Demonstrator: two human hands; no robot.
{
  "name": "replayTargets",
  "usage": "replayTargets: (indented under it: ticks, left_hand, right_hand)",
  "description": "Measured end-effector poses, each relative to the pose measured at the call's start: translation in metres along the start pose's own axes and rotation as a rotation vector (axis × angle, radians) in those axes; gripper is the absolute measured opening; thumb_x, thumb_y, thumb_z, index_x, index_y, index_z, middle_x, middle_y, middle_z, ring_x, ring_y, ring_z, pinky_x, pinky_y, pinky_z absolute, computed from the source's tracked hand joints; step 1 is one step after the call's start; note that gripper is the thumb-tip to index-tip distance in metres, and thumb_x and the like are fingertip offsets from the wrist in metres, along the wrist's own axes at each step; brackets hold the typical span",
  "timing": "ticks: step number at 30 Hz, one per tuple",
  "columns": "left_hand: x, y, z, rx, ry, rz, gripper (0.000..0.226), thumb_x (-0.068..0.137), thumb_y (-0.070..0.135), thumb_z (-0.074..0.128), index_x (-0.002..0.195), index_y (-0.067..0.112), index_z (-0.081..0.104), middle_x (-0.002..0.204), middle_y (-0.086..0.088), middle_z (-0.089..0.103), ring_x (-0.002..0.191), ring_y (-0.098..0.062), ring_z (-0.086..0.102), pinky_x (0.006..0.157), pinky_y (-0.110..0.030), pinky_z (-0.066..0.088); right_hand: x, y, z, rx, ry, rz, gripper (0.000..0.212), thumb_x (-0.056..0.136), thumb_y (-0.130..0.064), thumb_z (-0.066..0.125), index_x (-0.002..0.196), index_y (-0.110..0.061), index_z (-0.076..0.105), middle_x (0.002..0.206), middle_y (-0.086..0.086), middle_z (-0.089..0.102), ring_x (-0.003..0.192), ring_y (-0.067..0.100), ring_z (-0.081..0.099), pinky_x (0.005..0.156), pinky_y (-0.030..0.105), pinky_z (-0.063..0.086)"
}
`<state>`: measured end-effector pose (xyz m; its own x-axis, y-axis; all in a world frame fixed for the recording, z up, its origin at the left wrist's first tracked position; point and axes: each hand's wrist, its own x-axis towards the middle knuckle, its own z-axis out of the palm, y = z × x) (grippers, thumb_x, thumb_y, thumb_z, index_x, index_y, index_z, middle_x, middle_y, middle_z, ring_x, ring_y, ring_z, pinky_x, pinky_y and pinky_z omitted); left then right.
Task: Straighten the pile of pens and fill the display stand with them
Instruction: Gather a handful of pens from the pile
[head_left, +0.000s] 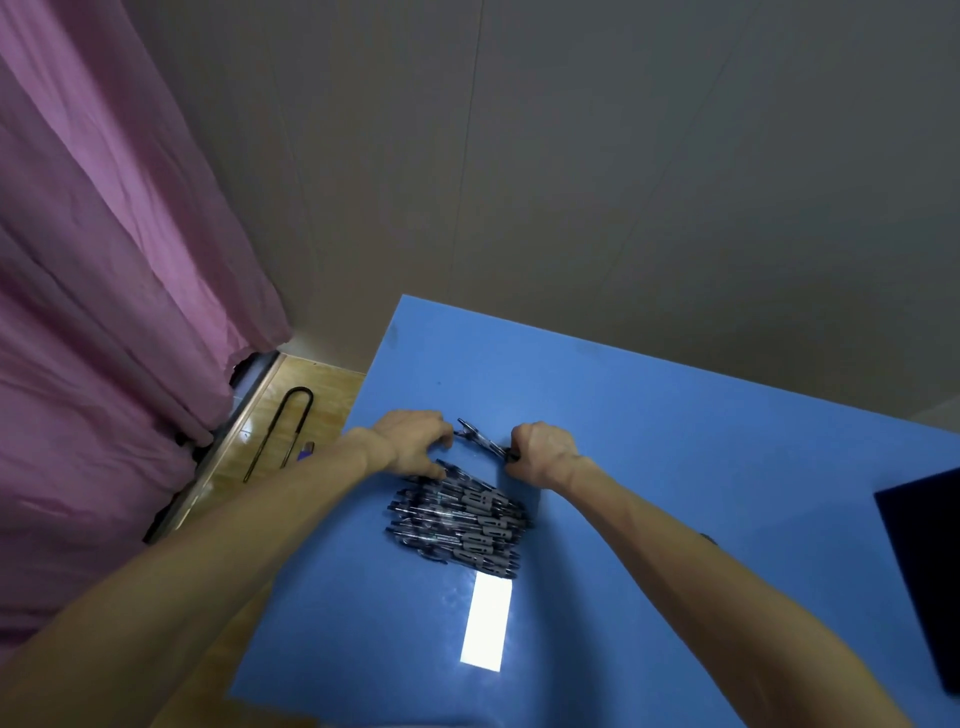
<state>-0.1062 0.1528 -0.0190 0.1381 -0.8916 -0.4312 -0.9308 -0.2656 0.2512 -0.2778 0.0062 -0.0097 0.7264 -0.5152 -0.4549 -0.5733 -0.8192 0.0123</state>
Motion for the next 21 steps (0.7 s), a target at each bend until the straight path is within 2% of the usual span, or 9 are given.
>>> replayTargets:
  ticks: [7,12,16,21]
  left_hand:
    - [0.01,0.018,-0.006,0.049,-0.065,0.092,0.047,0.084,0.032,0.077,0.126,0.023,0.06,0.119,0.004,0.061,0.104,-0.02,0.06,0.089,-0.037,0.054]
    - [0.017,0.023,-0.005,0.06,-0.07,0.112,0.043,0.085,0.029,0.076,0.124,0.023,0.061,0.119,0.005,0.057,0.107,-0.019,0.058,0.086,-0.033,0.049]
    - [0.022,0.02,-0.002,0.053,0.021,0.108,0.035,0.086,0.02,0.07,0.12,0.023,0.062,0.114,0.004,0.056,0.108,-0.021,0.057,0.08,-0.029,0.041]
    - [0.026,0.021,0.002,0.074,0.139,0.07,0.048,0.091,0.017,0.064,0.138,0.021,0.055,0.139,-0.002,0.05,0.128,-0.024,0.049,0.101,-0.037,0.044]
  right_hand:
    - [-0.001,0.013,0.003,0.027,0.005,0.043,0.013,0.089,-0.028,0.059,0.09,-0.017,0.052,0.086,0.002,0.055,0.078,0.027,0.054,0.065,0.029,0.038]
    - [-0.005,0.022,0.005,0.046,0.012,0.06,0.015,0.089,-0.029,0.059,0.091,-0.017,0.052,0.089,0.003,0.055,0.08,0.027,0.054,0.066,0.03,0.039]
    - [-0.007,0.028,0.005,0.032,0.023,0.078,0.014,0.09,-0.027,0.058,0.091,-0.016,0.049,0.089,0.004,0.055,0.08,0.028,0.052,0.067,0.029,0.039]
    - [-0.014,0.033,0.004,-0.02,0.041,0.125,0.015,0.091,-0.028,0.057,0.089,-0.016,0.049,0.088,0.004,0.056,0.078,0.028,0.054,0.067,0.028,0.04]
